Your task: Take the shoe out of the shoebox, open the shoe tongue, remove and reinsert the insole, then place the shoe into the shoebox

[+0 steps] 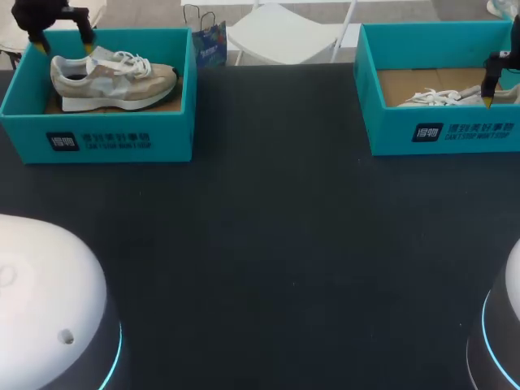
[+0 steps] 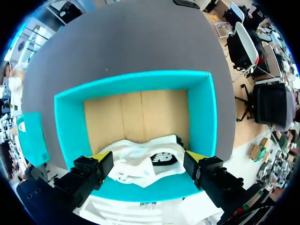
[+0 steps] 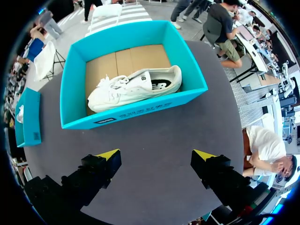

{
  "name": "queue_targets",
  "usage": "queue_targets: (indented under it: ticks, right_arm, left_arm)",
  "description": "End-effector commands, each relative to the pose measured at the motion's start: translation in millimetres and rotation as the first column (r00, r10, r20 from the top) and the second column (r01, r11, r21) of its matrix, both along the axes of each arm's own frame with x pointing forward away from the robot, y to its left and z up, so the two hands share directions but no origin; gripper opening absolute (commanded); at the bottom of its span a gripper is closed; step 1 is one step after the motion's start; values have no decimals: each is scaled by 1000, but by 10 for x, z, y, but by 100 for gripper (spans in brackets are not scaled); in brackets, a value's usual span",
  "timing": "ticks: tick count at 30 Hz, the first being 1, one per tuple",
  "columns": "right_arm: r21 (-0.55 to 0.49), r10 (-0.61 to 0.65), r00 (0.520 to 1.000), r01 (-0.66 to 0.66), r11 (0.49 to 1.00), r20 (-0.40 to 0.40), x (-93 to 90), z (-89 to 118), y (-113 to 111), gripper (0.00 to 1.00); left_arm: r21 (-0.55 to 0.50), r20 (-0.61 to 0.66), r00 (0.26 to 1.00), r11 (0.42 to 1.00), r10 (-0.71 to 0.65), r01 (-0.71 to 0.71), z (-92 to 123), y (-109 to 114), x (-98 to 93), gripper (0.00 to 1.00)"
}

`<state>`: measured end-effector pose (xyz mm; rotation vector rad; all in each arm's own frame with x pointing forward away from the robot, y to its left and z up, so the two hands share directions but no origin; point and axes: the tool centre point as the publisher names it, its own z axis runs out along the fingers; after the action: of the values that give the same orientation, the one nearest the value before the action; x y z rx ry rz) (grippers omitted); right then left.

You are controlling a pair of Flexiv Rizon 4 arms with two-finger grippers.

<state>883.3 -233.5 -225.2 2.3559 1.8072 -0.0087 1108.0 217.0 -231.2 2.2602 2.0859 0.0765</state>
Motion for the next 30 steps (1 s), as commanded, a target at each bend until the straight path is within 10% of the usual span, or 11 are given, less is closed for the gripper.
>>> queue_targets:
  ticks: [1,9,10,12,13,15,30]
  right_arm:
    - [0,0,1000,0,1000,0,3,-4,3,100]
    - [0,0,1000,0,1000,0,3,-4,3,100]
    - [0,0,1000,0,1000,0,3,-4,3,100]
    - [0,0,1000,0,1000,0,3,-4,3,100]
    - [0,0,1000,0,1000,0,3,-4,3,100]
    - [0,0,1000,0,1000,0,3,-4,3,100]
    - [0,0,1000,0,1000,0,3,-4,3,100]
  left_arm:
    - [16,-27,999,1000,23,-23,-110,64,475,100]
    - [36,-1,997,996,78,-78,-225,320,732,100]
    - [43,9,996,995,87,-87,-236,350,725,77]
    - [38,2,996,995,91,-91,-282,416,716,74]
    - [39,1,996,995,91,-91,-310,435,714,46]
    - [51,-1,996,995,85,-85,-361,470,701,35]
    - [93,-4,993,989,117,-116,-579,742,623,36]
